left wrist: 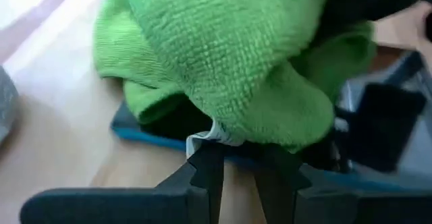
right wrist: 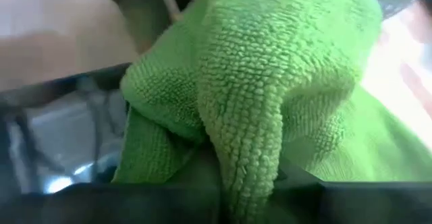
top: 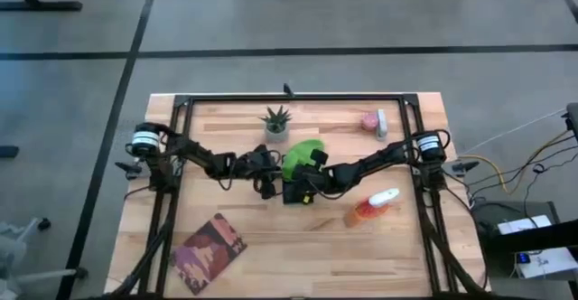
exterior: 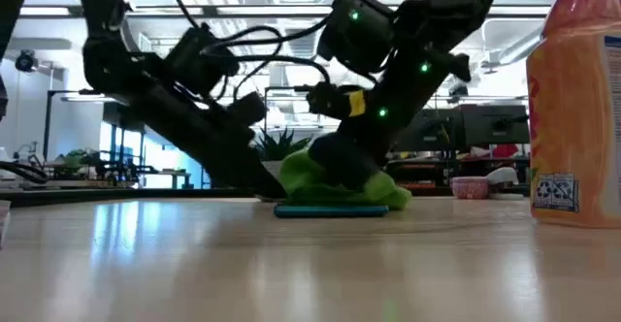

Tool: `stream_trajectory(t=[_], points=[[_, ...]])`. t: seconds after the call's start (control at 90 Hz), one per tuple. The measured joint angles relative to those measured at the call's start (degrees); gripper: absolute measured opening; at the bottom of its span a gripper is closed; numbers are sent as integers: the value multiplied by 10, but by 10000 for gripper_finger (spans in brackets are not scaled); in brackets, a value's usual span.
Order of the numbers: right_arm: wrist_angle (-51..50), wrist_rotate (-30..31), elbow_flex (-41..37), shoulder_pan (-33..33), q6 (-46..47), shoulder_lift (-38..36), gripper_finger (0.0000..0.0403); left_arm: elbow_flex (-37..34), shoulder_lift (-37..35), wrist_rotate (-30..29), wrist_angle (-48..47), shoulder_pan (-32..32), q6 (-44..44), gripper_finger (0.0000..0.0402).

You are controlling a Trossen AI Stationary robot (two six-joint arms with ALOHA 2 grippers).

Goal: Apply microfiber cloth
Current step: Wipe the front of the tablet with the microfiber cloth

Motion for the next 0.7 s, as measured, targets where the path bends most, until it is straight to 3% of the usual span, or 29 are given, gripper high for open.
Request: stream_trajectory(t=[0.3,0.5,0.7], points=[[-53,-30,0,12,-2,-25,3,-5,-14,-12,-17,2,3,59],[-49,-41,0,11,-4,-21,3,-14,-42,69,-40,-15,-7,59],[-56,-10,-2,8,-8,-24,3,-17,-71,88,-93,-64,-57,59]])
